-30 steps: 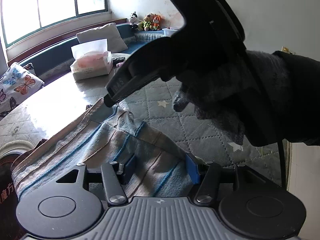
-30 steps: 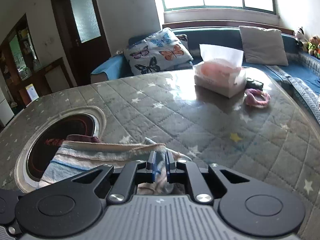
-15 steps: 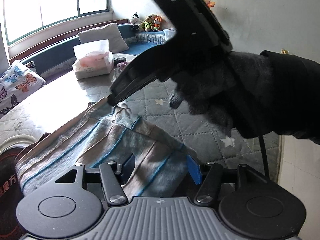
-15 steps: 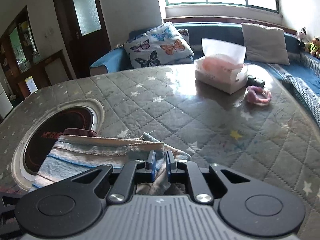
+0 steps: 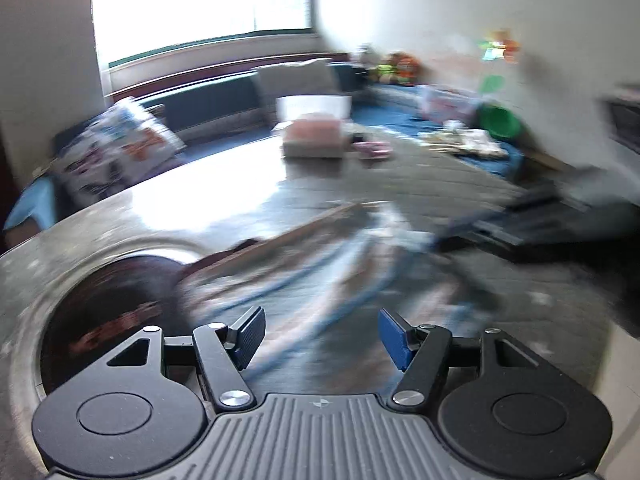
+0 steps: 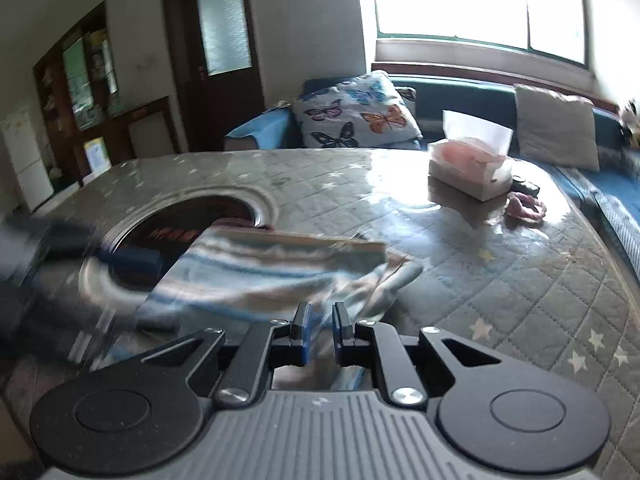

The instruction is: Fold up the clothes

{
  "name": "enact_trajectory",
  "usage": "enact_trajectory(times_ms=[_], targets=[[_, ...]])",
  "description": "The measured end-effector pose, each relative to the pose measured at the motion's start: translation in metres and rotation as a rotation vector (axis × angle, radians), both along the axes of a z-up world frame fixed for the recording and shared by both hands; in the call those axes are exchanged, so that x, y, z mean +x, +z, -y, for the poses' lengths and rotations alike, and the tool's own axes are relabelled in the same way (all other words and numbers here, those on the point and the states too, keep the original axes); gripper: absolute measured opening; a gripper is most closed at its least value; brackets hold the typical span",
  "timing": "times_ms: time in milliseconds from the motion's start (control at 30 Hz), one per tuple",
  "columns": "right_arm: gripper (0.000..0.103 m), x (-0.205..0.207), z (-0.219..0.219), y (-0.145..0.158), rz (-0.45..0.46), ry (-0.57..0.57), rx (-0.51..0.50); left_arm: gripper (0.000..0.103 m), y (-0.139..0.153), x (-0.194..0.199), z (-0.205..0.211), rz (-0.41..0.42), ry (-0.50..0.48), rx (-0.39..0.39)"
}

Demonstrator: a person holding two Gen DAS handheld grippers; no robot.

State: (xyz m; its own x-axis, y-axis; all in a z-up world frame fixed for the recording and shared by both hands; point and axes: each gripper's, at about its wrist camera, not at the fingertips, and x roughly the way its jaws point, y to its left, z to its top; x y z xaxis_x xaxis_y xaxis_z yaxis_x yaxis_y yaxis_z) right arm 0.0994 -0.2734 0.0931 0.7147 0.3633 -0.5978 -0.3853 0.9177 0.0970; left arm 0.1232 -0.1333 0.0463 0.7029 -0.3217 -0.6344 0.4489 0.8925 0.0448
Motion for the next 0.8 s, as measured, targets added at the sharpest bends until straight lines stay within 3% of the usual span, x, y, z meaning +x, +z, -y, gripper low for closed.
enact_trajectory(times_ms=[200, 367, 733, 800], targets=[[0.012, -0.024, -0.01, -0.019, -0.012, 0.043, -0.064, 0.064, -0.025, 0.043, -0.019, -0.062, 0.117, 0.036], [0.012, -0.028, -0.002, -0.035, -0.048, 0.023, -0.058, 0.065, -0.038, 0.064, -0.029, -0.083, 0.166, 0.063], [0.013, -0.028, -0.001, -0.036, -0.058, 0.028, -0.05, 0.065, -0.039, 0.105, -0.047, -0.076, 0.286, 0.071], [0.019, -0.03, -0.005, -0.032, -0.048, 0.041, -0.053, 0.065, -0.033, 0.098, -0.049, -0.064, 0.278, 0.064]])
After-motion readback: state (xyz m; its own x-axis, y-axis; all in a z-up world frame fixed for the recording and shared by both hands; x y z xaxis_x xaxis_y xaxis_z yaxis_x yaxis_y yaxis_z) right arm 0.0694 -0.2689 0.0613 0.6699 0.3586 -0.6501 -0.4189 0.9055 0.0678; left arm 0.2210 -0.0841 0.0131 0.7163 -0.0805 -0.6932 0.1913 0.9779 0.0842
